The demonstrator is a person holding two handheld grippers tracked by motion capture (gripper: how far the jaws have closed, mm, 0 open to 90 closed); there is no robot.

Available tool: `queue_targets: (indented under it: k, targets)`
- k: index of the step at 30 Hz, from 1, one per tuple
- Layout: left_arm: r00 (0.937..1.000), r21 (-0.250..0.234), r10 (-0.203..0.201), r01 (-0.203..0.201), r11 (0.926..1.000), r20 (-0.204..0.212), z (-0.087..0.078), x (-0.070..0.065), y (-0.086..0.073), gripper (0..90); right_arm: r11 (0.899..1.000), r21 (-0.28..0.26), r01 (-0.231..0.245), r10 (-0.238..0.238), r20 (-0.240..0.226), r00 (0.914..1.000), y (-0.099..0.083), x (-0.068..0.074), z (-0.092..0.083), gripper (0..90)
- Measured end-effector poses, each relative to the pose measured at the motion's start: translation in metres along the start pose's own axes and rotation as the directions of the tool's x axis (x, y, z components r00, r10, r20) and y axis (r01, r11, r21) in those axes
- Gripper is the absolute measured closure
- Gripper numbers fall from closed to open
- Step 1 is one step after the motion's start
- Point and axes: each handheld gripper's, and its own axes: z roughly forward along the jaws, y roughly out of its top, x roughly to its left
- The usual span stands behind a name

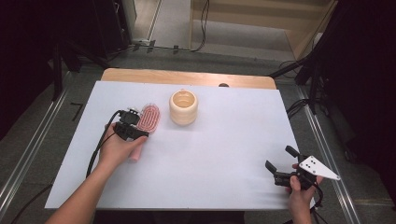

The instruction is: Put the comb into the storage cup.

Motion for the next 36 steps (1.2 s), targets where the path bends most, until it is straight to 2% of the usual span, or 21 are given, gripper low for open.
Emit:
queue_targets:
  k: [2,7,8,9,12,14,19,22,25,31,36]
  targets:
    - [0.9996,0.019,-0.007,0.006,0.9998,0.027,0.001,0.001,0.000,47.1,1.000,0.001,-0.001,0.001,-0.002,1.0000,0.000,0.000,0.000,0.0]
    - [0.9999,0.023,-0.005,0.004,0.9997,0.013,0.002,-0.001,0.000,53.8,1.000,0.002,0.001,-0.001,0.001,1.0000,0.000,0.000,0.000,0.0]
    - [0.9998,0.025,-0.014,0.014,0.9996,0.012,0.002,-0.001,0.000,54.6,1.000,0.001,0.001,-0.001,0.001,1.0000,0.000,0.000,0.000,0.0]
    - [0.9998,0.025,-0.019,0.019,0.9995,0.011,0.002,0.000,0.001,59.6,1.000,0.002,0.001,-0.001,0.002,1.0000,0.000,0.000,0.000,0.0]
    - [0.9994,0.024,-0.034,0.034,0.9992,0.002,0.002,0.002,0.001,63.4,1.000,0.002,0.001,-0.001,0.003,1.0000,0.000,0.000,0.000,0.0]
    - [0.9987,0.021,-0.051,0.050,0.9985,0.010,0.002,0.004,0.000,66.1,1.000,0.004,0.002,-0.002,0.005,1.0000,0.000,0.000,0.000,0.0]
    - [0.9986,-0.002,-0.053,0.053,0.9986,0.007,0.002,0.004,-0.003,69.6,1.000,0.003,0.001,-0.001,0.004,1.0000,0.000,0.000,0.000,0.0]
    - [0.9982,-0.016,-0.056,0.057,0.9983,0.022,0.001,0.007,-0.005,69.8,1.000,0.004,0.001,-0.001,0.005,1.0000,0.000,0.000,0.000,0.0]
    - [0.9967,-0.066,-0.070,0.073,0.9952,0.042,0.001,0.009,-0.009,69.9,1.000,0.003,-0.001,0.001,0.007,1.0000,0.000,0.000,0.000,0.0]
    - [0.9973,-0.122,-0.055,0.060,0.9907,0.049,-0.003,0.010,-0.012,70.1,1.000,0.005,0.001,-0.001,0.007,1.0000,0.000,0.000,0.000,0.0]
    - [0.9969,-0.147,-0.047,0.056,0.9876,0.063,-0.005,0.011,-0.014,70.1,1.000,0.004,-0.001,0.001,0.010,1.0000,0.000,0.000,0.000,0.0]
